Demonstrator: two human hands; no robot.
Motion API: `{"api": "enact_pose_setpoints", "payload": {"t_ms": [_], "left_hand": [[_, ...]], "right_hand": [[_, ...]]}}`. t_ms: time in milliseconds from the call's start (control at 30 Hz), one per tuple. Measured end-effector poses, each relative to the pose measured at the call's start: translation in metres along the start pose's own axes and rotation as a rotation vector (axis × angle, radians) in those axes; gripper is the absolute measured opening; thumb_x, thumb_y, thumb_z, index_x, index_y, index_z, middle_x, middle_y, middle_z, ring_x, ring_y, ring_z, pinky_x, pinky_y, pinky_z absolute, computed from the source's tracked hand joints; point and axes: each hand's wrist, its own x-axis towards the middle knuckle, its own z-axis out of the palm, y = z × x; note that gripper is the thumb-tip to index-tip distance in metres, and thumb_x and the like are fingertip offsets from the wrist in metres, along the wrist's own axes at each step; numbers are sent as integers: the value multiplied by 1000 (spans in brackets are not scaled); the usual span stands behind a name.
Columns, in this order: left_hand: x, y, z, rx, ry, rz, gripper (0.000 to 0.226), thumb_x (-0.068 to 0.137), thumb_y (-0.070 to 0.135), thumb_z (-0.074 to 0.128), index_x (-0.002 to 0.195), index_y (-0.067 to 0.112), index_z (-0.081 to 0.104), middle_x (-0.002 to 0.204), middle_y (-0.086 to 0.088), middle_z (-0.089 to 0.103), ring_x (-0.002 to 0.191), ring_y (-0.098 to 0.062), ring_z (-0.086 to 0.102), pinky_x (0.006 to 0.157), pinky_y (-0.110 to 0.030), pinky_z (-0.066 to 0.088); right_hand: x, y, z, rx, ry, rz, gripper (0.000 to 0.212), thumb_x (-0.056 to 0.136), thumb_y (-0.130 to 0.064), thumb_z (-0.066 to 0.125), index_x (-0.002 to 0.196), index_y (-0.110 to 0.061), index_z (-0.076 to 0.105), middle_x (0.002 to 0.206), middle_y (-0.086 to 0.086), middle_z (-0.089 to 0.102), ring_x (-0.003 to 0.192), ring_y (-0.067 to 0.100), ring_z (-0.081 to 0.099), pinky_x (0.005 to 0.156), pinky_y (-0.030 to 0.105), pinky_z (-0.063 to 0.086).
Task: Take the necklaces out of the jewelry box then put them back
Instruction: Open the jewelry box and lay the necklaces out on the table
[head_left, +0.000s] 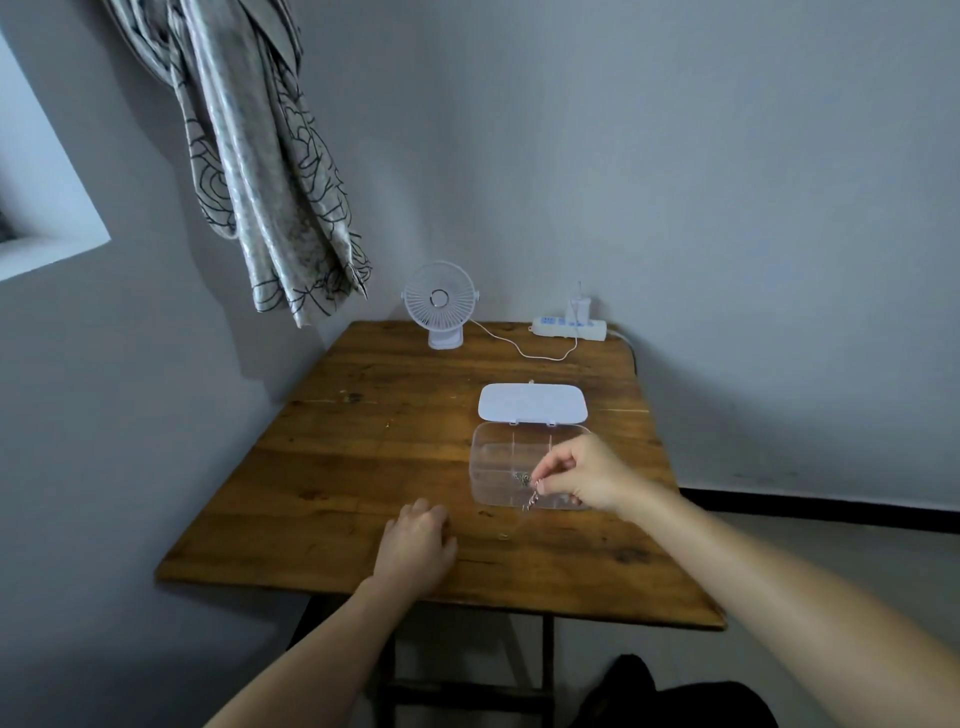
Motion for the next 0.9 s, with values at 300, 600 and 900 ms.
{"api": "enact_pose_setpoints", "payload": {"t_ms": [300, 600, 900], "left_hand": [[-13, 13, 20, 73, 28, 125, 26, 94, 31, 48, 117, 23, 57, 120, 3, 51, 113, -15, 46, 99, -32, 39], [0, 52, 33, 86, -75, 197, 35, 96, 33, 43, 131, 31, 51, 135, 1, 43, 125, -19, 37, 107, -39, 30], [3, 51, 33, 104, -68, 214, 35, 97, 31, 41, 131, 31, 51, 132, 1, 44, 122, -19, 37, 105, -37, 32]], "right_hand": [[-45, 92, 16, -358, 121, -60, 30, 75, -11, 72, 72, -41, 67, 93, -17, 66, 89, 3, 62, 85, 34, 52], [-39, 90, 23, -504, 169, -55, 23, 80, -46, 70, 98, -31, 72, 91, -16, 62, 80, 2, 56, 62, 20, 42], [-34, 87, 17, -520, 99, -43, 21, 83, -44, 67, 101, -33, 69, 88, -17, 59, 78, 2, 55, 61, 20, 41]]}}
